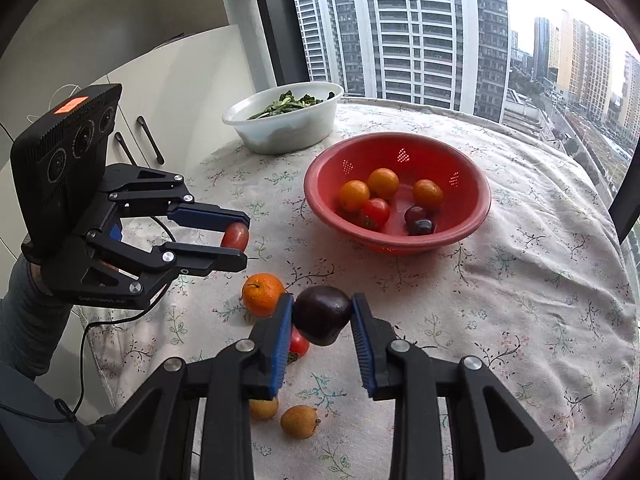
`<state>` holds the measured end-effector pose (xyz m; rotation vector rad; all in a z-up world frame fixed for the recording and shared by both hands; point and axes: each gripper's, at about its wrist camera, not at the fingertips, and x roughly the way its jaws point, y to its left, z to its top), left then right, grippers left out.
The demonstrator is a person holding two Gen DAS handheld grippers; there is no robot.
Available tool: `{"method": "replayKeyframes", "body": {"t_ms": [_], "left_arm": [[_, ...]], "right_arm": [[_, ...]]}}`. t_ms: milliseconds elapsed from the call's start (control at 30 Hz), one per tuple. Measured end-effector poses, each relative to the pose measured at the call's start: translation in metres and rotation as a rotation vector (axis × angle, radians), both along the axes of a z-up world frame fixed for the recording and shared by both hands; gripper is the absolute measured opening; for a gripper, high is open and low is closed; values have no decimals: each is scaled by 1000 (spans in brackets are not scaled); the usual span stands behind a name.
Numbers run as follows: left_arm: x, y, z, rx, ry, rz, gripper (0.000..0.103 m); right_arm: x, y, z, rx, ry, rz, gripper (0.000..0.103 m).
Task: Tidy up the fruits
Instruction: 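Carry the oval tomato and dark plum over the colander and lower them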
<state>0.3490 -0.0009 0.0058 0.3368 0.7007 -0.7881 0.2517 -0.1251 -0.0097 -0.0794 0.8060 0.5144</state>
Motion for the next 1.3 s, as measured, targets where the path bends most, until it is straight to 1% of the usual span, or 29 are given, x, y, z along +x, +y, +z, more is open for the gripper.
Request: {"method": "replayKeyframes", "body": {"t_ms": [167,333,433,600,700,867,1067,1233,1300], "left_arm": [[36,-8,9,4,-7,19,25],[73,-20,9,25,-3,38,25],[98,-28,2,27,23,44,25],[124,-42,-11,43,43,34,25],[131,-50,-20,58,51,29,25],[141,-55,-32,73,64,29,25],[147,-62,-44,99,65,23,26],[149,-65,-54,119,71,28,26],[150,-65,-56,112,73,30,26]], "right_arm": [[20,-6,17,5,-42,-19,31],[46,-5,26,-19,-75,-31,31],[64,-3,26,-53,-88,-49,31],[97,-7,14,-74,-55,-79,31],[111,-9,4,-110,-45,-98,31],[128,-12,-10,-132,-24,-105,32],[138,-5,-25,-207,-19,-90,32],[147,-9,-34,-224,-5,-92,32],[148,-8,-35,-236,-17,-84,32]]}}
